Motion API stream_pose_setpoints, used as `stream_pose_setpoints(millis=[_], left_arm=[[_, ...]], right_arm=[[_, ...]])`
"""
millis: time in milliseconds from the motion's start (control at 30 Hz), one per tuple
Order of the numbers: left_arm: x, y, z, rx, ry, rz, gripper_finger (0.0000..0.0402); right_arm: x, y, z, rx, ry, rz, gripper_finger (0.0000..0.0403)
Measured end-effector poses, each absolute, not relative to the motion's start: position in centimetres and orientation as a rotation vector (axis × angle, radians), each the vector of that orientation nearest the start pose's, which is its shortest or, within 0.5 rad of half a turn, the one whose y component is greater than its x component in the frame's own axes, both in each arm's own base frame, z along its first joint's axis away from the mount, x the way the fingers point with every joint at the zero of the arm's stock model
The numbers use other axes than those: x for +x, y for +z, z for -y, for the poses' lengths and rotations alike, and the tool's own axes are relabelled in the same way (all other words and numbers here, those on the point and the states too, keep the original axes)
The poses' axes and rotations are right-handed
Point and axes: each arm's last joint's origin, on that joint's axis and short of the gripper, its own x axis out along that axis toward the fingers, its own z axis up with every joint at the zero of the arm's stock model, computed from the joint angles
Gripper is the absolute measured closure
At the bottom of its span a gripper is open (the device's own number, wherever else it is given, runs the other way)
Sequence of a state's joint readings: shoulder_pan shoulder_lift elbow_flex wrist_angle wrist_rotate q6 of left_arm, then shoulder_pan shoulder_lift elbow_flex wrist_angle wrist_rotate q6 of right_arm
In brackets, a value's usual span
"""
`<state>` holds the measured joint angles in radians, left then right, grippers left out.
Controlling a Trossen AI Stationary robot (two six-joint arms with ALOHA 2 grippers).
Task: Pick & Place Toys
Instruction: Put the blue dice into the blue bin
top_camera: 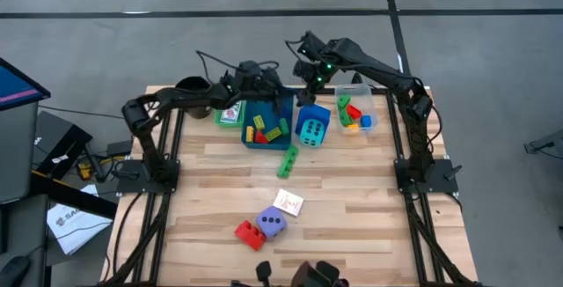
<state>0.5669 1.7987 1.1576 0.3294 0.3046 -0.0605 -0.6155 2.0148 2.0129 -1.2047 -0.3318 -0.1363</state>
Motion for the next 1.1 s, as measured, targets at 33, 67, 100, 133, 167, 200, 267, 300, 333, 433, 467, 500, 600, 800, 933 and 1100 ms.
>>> stream_pose_setpoints(millis=[33,67,100,133,167,200,267,300,333,433,467,500,600,800,933,1100], left_arm=[[34.1,23.8,-21.0,-0.191,0.276,-0.271,0.0401],[33.8,24.2,-21.1,-0.191,0.283,-0.27,0.0402],[33.5,24.5,-21.2,-0.191,0.292,-0.269,0.0402],[33.2,24.8,-21.2,-0.192,0.303,-0.271,0.0402],[32.9,25.1,-21.3,-0.193,0.312,-0.274,0.0402],[32.7,25.5,-21.3,-0.189,0.324,-0.269,0.0402],[32.1,26.2,-21.4,-0.186,0.338,-0.262,0.0402],[31.9,26.5,-21.5,-0.183,0.342,-0.256,0.0402],[31.8,26.7,-21.5,-0.184,0.347,-0.257,0.0401],[31.4,26.8,-21.7,-0.189,0.358,-0.264,0.0401],[31.4,26.9,-21.7,-0.188,0.358,-0.263,0.0402],[31.4,26.9,-21.7,-0.189,0.359,-0.265,0.0402],[31.4,26.6,-21.6,-0.2,0.358,-0.288,0.0402],[31.3,26.3,-21.5,-0.214,0.357,-0.317,0.0402],[31.3,26.3,-21.5,-0.218,0.357,-0.325,0.0402],[31.3,26.2,-21.5,-0.215,0.369,-0.325,0.0402]], right_arm=[[34.2,31.2,22.9,0.439,-0.174,-1.094,0.0003],[34.2,31.2,22.8,0.446,-0.173,-1.103,0.0003],[34.2,31.2,22.6,0.453,-0.171,-1.113,0.0003],[34.0,31.3,22.5,0.458,-0.168,-1.122,0.0003],[33.9,31.4,22.2,0.458,-0.16,-1.129,0.0003],[33.9,31.7,21.9,0.451,-0.152,-1.129,0.0003],[33.6,32.6,21.2,0.434,-0.139,-1.116,0.0003],[33.4,33.1,20.9,0.424,-0.134,-1.105,0.0003],[33.2,33.7,20.5,0.409,-0.129,-1.09,0.0003],[32.8,34.9,19.6,0.39,-0.12,-1.066,0.0003],[32.7,35.1,19.5,0.397,-0.124,-1.065,0.0003],[32.6,35.3,19.4,0.41,-0.132,-1.063,0.0003],[32.3,35.4,19.3,0.471,-0.168,-1.071,0.0003],[32.0,34.9,19.1,0.486,-0.178,-1.134,0.0003],[32.2,34.4,18.9,0.471,-0.202,-1.165,0.0017],[32.4,34.3,18.4,0.465,-0.188,-1.178,0.009]])
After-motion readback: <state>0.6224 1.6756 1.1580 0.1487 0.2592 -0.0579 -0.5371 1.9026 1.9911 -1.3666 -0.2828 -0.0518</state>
